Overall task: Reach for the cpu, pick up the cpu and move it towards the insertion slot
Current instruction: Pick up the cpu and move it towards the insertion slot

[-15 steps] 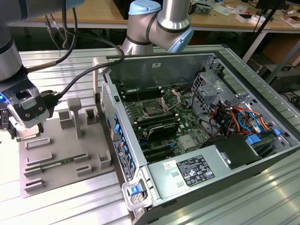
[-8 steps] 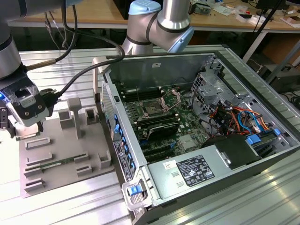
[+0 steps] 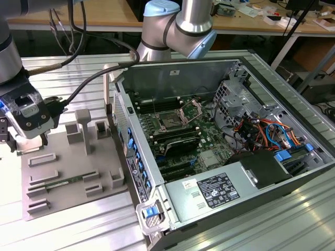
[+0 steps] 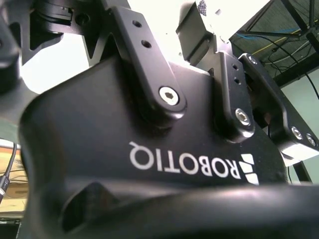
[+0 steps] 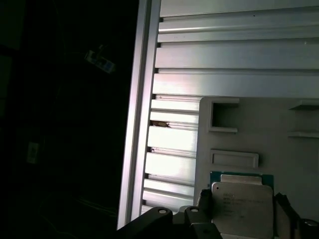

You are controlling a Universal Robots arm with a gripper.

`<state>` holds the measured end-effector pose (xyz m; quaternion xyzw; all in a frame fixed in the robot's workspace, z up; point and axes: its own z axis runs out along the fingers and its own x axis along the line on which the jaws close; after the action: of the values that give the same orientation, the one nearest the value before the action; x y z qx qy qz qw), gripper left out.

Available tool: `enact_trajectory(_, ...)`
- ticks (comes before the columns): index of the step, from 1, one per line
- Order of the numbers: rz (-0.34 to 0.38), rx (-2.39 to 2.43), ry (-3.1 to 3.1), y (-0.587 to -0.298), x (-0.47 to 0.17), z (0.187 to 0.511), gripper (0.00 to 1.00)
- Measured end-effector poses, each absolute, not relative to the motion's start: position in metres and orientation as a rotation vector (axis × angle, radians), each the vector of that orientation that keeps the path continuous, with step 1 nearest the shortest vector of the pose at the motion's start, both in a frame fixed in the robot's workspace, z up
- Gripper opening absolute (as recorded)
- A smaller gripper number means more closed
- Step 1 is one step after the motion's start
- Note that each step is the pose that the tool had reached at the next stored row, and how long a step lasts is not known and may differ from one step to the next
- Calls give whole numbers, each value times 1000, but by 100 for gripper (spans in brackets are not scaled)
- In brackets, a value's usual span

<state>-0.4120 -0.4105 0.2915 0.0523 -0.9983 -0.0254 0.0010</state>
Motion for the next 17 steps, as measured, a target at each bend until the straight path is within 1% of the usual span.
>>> enact_trajectory(17,-81,164,-3134,-410,-412,301,55)
